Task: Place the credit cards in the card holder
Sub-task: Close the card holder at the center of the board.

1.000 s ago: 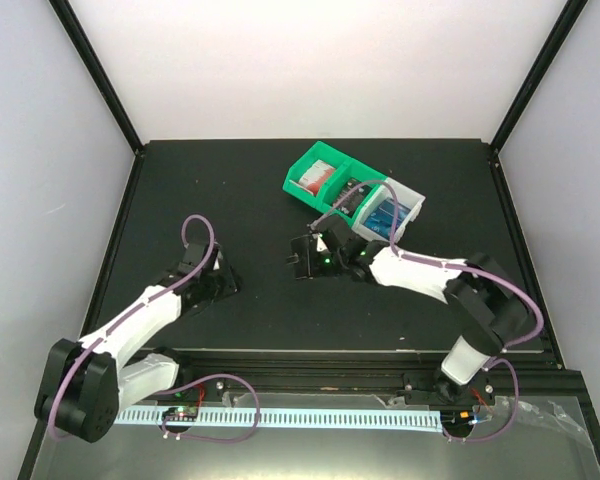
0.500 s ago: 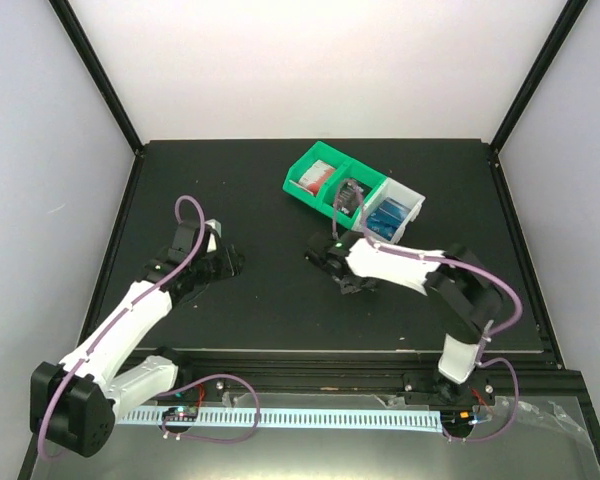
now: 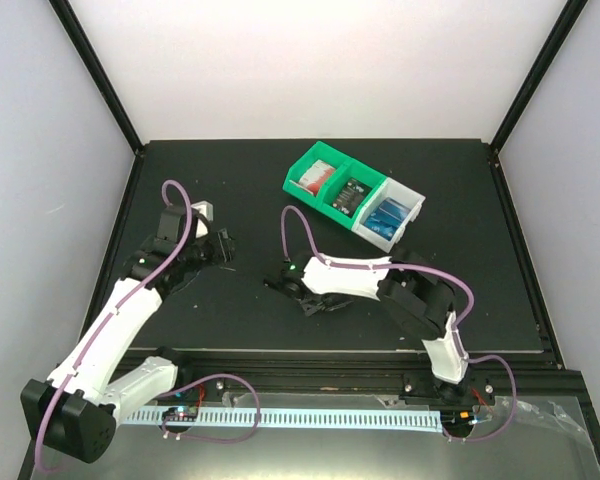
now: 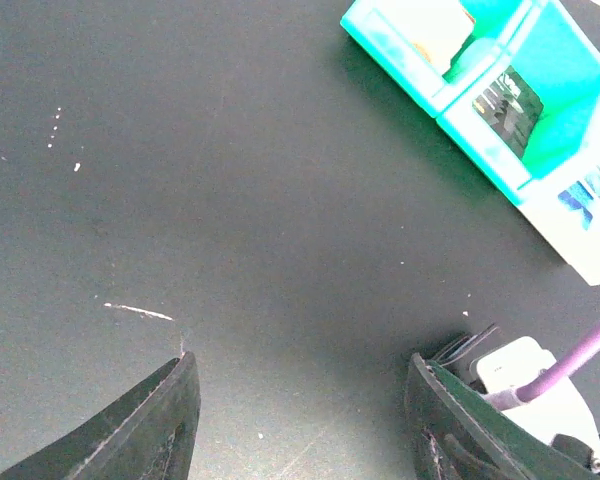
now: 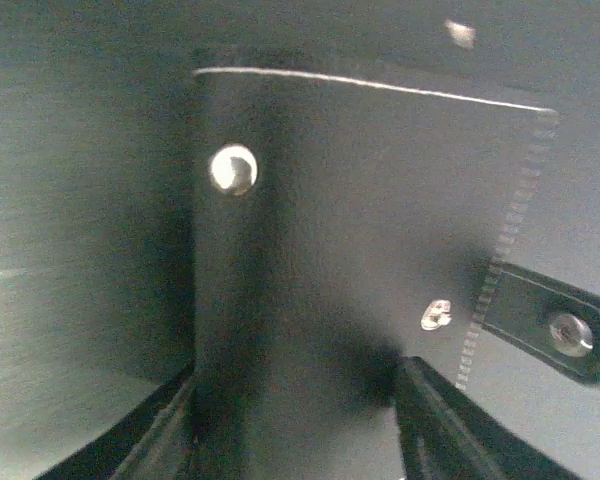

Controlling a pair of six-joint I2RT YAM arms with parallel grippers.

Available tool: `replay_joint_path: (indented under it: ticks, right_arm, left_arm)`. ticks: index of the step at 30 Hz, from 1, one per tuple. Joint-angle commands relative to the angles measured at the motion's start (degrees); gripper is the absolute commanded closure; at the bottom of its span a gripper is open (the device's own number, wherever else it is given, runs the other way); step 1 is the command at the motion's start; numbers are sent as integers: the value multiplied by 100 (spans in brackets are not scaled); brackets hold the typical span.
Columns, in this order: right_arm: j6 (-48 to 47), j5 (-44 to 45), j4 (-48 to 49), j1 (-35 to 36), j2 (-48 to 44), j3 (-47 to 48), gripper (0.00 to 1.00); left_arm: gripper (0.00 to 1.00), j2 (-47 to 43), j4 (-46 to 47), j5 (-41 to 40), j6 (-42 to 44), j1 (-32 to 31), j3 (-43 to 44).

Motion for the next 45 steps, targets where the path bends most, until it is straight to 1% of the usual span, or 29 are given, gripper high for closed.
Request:
replay_joint_path:
  ticks: [1, 2, 3, 5, 8, 10, 13, 17, 20, 23, 26, 28, 34, 37, 40, 42, 45]
  right_arm:
    - [-419, -1315, 1179, -36, -561, -149, 45]
    - [-460, -1407, 1326, -72, -717, -164, 43]
    - [-516, -1524, 1474, -118, -963, -199, 41]
    - [-595, -1885, 1833, -274, -1361, -323, 39]
    - [-628, -2348, 2376, -546, -1967, -675, 37]
    - [-667, -2472, 2660, -746, -2303, -1020, 37]
    - [-767, -2261, 2638, -1022, -2613, -1375, 37]
    - [-938, -1743, 2289, -1266, -2720, -1710, 37]
    - [-1045, -1796, 2323, -1423, -2709, -1961, 39]
    - [-1081, -1852, 2424, -1496, -2593, -2018, 45]
    - [-1071, -1955, 2511, -1510, -2489, -1952, 60]
    - [-1061, -2046, 2593, -1511, -2459, -1949, 66]
    - [-1054, -1958, 2522, -1507, -2262, -1915, 71]
    - [-1022, -1890, 2466, -1512, -2229, -1910, 84]
    - [-969, -1862, 2437, -1515, -2244, -1892, 94]
    - [-951, -1895, 2436, -1519, -2266, -1887, 99]
    - [-973, -2070, 2557, -1520, -2344, -1936, 99]
  left_arm:
    - [41, 3, -226, 67, 190, 73, 289]
    - [39, 20, -232, 133, 180, 80, 280]
    - [35, 36, -218, 238, 188, 82, 267]
    - [30, 55, -165, 543, 220, 82, 218]
    - [25, 59, 60, 879, 226, 82, 38]
    - [24, 76, 245, 1191, 193, 75, -154]
    - [24, 187, 640, 1790, -62, 45, -559]
    - [23, 321, 1632, 2529, -675, -149, -1354]
    - [23, 502, 2380, 2717, -1171, -437, -1760]
    - [23, 825, 2833, 2674, -1447, -763, -1963]
    - [24, 1214, 3214, 2668, -1548, -961, -2069]
    - [25, 1388, 3278, 2650, -1532, -1032, -2078]
    - [26, 1530, 3294, 2535, -1452, -1069, -2115]
    - [28, 1583, 3298, 2510, -1420, -1067, -2109]
    - [29, 1641, 3325, 2511, -1414, -1071, -2107]
    - [29, 1671, 3345, 2516, -1424, -1085, -2107]
    - [29, 1723, 3397, 2505, -1436, -1116, -2124]
